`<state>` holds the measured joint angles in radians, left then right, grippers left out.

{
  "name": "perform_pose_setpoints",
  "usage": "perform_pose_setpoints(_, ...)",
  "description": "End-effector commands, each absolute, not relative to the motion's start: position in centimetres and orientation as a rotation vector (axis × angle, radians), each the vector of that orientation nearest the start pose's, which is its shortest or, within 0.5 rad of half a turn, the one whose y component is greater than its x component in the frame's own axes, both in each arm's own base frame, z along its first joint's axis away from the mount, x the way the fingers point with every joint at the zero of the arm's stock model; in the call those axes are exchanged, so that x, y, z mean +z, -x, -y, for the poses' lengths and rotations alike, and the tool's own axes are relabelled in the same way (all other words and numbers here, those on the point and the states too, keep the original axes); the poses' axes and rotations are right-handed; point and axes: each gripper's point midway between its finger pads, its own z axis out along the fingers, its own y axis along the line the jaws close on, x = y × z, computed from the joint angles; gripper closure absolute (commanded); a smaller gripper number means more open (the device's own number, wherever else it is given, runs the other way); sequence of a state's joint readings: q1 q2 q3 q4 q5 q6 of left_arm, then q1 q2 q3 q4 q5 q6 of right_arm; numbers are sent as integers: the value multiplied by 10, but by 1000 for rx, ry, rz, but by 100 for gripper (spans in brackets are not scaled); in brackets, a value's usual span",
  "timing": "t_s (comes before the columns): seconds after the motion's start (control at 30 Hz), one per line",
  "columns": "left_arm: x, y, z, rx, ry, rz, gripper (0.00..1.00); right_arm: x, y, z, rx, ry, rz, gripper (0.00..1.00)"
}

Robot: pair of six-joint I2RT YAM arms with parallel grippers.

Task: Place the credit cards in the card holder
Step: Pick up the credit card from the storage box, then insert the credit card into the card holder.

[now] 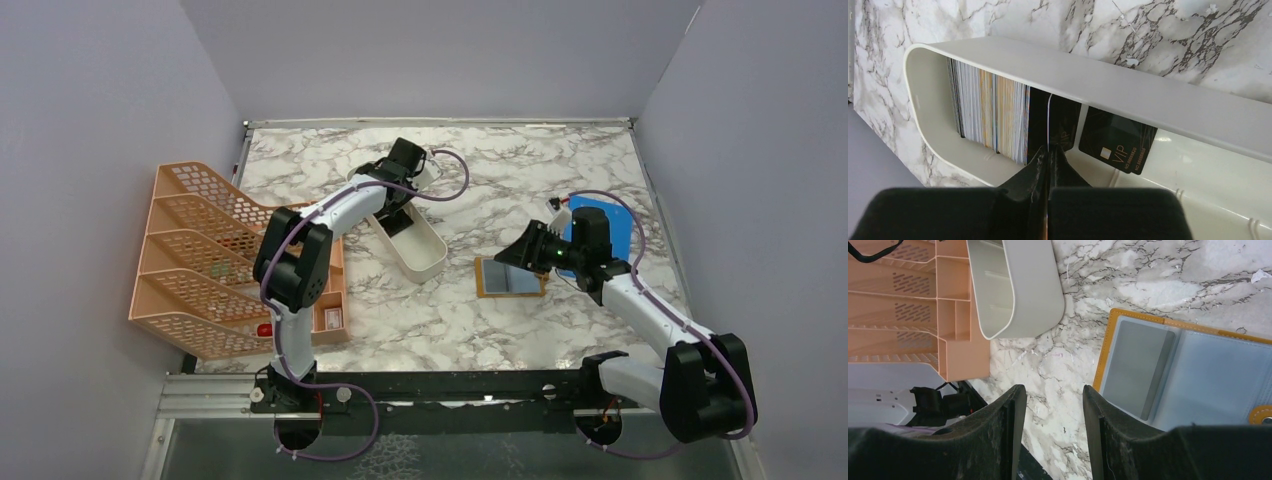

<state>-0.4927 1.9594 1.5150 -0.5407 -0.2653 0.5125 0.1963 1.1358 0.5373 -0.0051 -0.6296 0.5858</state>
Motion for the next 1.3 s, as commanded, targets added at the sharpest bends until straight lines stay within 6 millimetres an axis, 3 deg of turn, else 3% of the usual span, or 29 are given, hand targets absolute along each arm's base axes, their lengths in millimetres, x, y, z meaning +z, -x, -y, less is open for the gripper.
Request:
perform_pose_setpoints(0.0,106,-442,168,290,-1106,-2263,100,132,-264,-183,1164,-19,-2223,49)
perform_pose_setpoints(0.3,122,-436,176,211,-1011,-2294,100,134,-263,-182,1163,-9,-2217,49)
perform_pose_setpoints(0.6,182,-420,200,-55,-785,-2242,100,147,-255,-190,1248,56,-2166,49)
perform_pose_setpoints(0.83,230,-383,261,-621,-616,-2128,100,165,-249,-198,1339,91,-2103,49)
perform_pose_setpoints(0.97,236,-350,295,-1034,-466,-2059,100,171,-248,-198,1357,62,-2083,50)
perform_pose_setpoints(1.1,243,-331,309,-1328,-217,-2014,100,170,-265,-179,1147,-9,-2083,50)
perform_pose_setpoints(1.27,236,-310,317,-1464,-93,-2017,100,139,-298,-117,601,-149,-2221,50)
